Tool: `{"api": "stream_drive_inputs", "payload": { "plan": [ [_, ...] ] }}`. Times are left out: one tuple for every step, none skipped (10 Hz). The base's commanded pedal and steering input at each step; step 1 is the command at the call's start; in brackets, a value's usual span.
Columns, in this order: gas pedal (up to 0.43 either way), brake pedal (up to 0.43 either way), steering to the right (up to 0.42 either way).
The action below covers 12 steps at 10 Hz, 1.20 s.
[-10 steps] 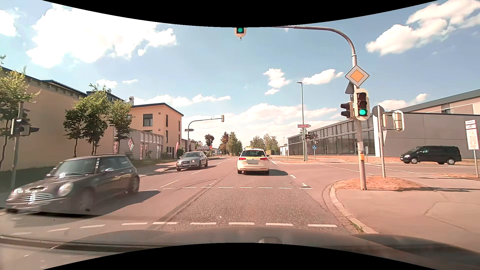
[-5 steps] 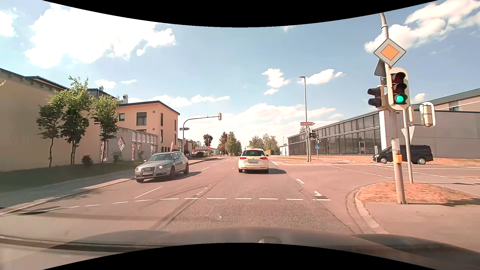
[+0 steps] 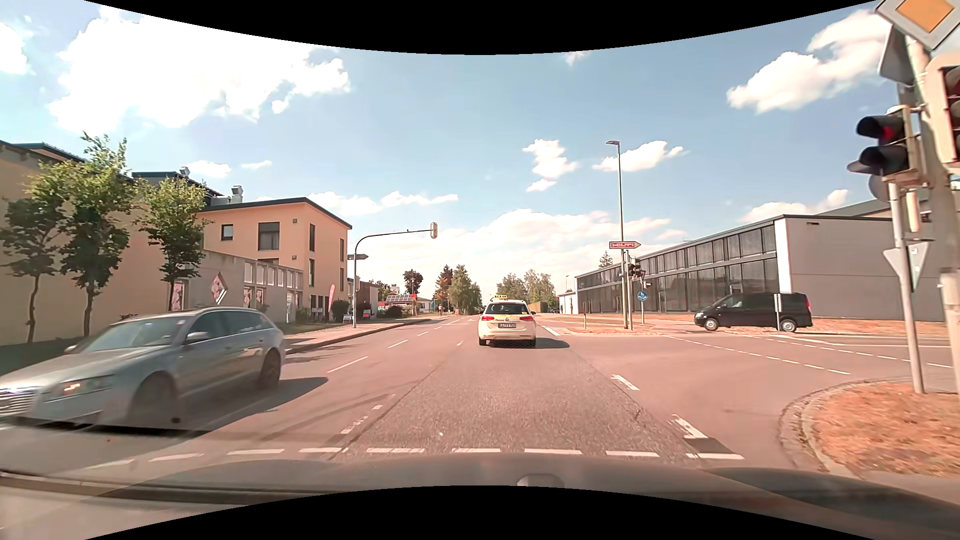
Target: Follow the waypoints while adhering to traffic rules and regulations
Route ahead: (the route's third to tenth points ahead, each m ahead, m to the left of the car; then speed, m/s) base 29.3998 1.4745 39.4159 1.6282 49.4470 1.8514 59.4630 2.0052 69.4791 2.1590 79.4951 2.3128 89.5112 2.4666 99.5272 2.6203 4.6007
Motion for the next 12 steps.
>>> {"api": "stream_drive_inputs", "payload": {
  "plan": [
    [0.209, 0.000, 0.002],
    [0.220, 0.000, 0.001],
    [0.240, 0.000, 0.000],
    [0.240, 0.000, 0.000],
    [0.240, 0.000, 0.000],
    [0.240, 0.000, 0.000],
    [0.240, 0.000, 0.000],
    [0.240, 0.000, -0.001],
    [0.240, 0.000, -0.001],
    [0.228, 0.000, -0.002],
    [0.240, 0.000, -0.002],
    [0.268, 0.000, -0.003]
  ]
}}
